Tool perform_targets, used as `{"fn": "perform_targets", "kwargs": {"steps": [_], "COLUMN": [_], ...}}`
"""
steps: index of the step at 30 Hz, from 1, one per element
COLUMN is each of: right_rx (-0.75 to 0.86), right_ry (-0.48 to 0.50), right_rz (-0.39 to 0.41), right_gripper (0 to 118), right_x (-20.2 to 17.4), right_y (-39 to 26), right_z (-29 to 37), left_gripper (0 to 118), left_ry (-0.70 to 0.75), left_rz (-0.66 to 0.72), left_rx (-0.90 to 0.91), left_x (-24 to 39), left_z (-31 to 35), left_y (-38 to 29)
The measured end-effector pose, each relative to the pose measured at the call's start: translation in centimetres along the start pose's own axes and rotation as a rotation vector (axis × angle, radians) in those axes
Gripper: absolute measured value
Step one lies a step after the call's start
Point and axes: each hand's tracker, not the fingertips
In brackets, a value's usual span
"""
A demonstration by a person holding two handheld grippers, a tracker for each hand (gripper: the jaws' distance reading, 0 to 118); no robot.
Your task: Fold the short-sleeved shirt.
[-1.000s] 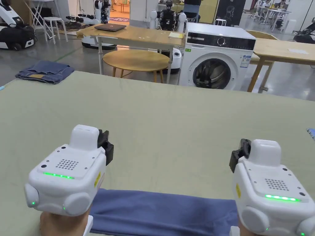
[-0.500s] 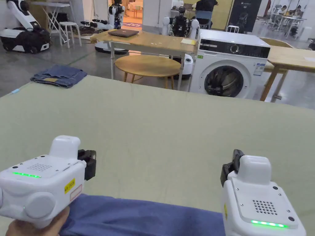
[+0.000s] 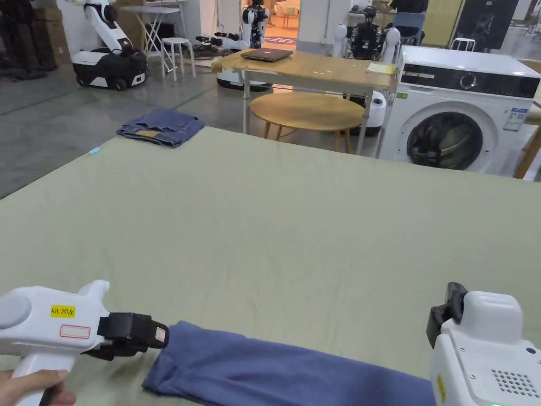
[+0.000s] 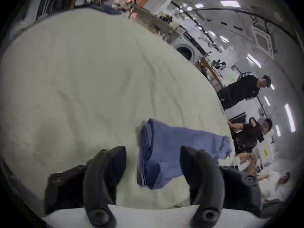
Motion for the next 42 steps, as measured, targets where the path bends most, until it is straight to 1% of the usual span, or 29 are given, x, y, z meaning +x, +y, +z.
{"fn": "perform_targets", "kwargs": {"steps": [4,6,7,9,10,12,14,15,16,17,18,19,20,21,22,26,29,33,35,38,39,42], "right_rx": [-0.013,-0.018,-0.02,-0.02,-0.022,-0.028,-0.035,-0.039,-0.041,-0.043,-0.044,-0.044,-0.046,-0.045,-0.042,-0.031,-0.026,-0.031,-0.031,-0.028,-0.026,-0.021], "right_ry": [0.002,0.002,0.003,0.001,-0.001,0.004,0.008,0.01,0.011,0.011,0.012,0.012,0.012,0.01,0.006,-0.004,-0.009,-0.008,-0.013,-0.014,-0.015,-0.024], "right_rz": [0.014,0.019,0.021,0.023,0.024,0.021,0.017,0.016,0.017,0.019,0.019,0.02,0.022,0.023,0.024,0.022,0.018,0.02,0.029,0.032,0.033,0.033], "right_gripper": [0,0,0,0,0,0,0,0,0,0,0,0,0,0,0,0,0,0,0,0,0,0], "right_x": [0.1,0.1,0.1,0.0,0.0,-0.2,-0.3,-0.3,-0.4,-0.4,-0.5,-0.5,-0.5,-0.5,-0.5,-0.3,-0.2,0.2,0.3,0.7,0.9,1.1], "right_y": [-0.1,-0.2,-0.2,-0.4,-0.5,-0.6,-0.7,-0.7,-0.8,-0.8,-0.8,-0.8,-0.8,-0.8,-0.8,-0.6,-0.4,-0.3,-0.3,-0.2,-0.2,-0.1], "right_z": [-0.1,0.0,0.0,0.0,-0.1,-0.2,-0.3,-0.3,-0.3,-0.3,-0.3,-0.4,-0.4,-0.4,-0.5,-0.5,-0.5,-0.5,-0.4,-0.1,-0.1,-0.1], "left_gripper": [77,77,77,77,77,77,76,71,60,36,14,5,4,4,4,3,3,3,3,3,3,3], "left_ry": [-0.11,-0.254,-0.307,-0.383,-0.418,-0.48,-0.487,-0.479,-0.467,-0.427,-0.356,-0.302,-0.295,-0.35,-0.335,-0.22,-0.208,-0.153,-0.147,-0.098,-0.034,0.062], "left_rz": [0.13,0.181,0.218,0.293,0.298,0.251,0.229,0.238,0.257,0.276,0.269,0.245,0.245,0.25,0.247,0.161,0.156,0.071,0.057,0.056,0.024,-0.012], "left_rx": [-0.067,-0.006,-0.004,-0.069,-0.08,-0.104,-0.114,-0.108,-0.105,-0.111,-0.121,-0.121,-0.107,-0.078,-0.075,-0.047,-0.031,0.023,0.032,0.065,0.082,0.087], "left_x": [-2.7,-3.5,-3.8,-3.6,-3.4,-2.7,-1.8,-1.6,-1.5,-1.4,-1.0,-0.8,-1.8,-1.6,-1.4,0.7,2.3,4.1,4.3,4.2,4.5,5.8], "left_z": [-1.8,-2.2,-2.5,-4.1,-4.9,-6.3,-7.2,-7.5,-7.7,-8.1,-8.7,-9.0,-8.9,-8.5,-8.2,-6.6,-5.3,-2.5,-0.8,2.0,2.8,4.1], "left_y": [-0.4,-0.7,-0.9,-1.3,-1.5,-1.8,-1.7,-1.6,-1.6,-1.7,-1.8,-1.9,-1.6,-1.6,-1.5,-1.5,-1.0,0.4,1.1,2.0,2.2,2.5]}}
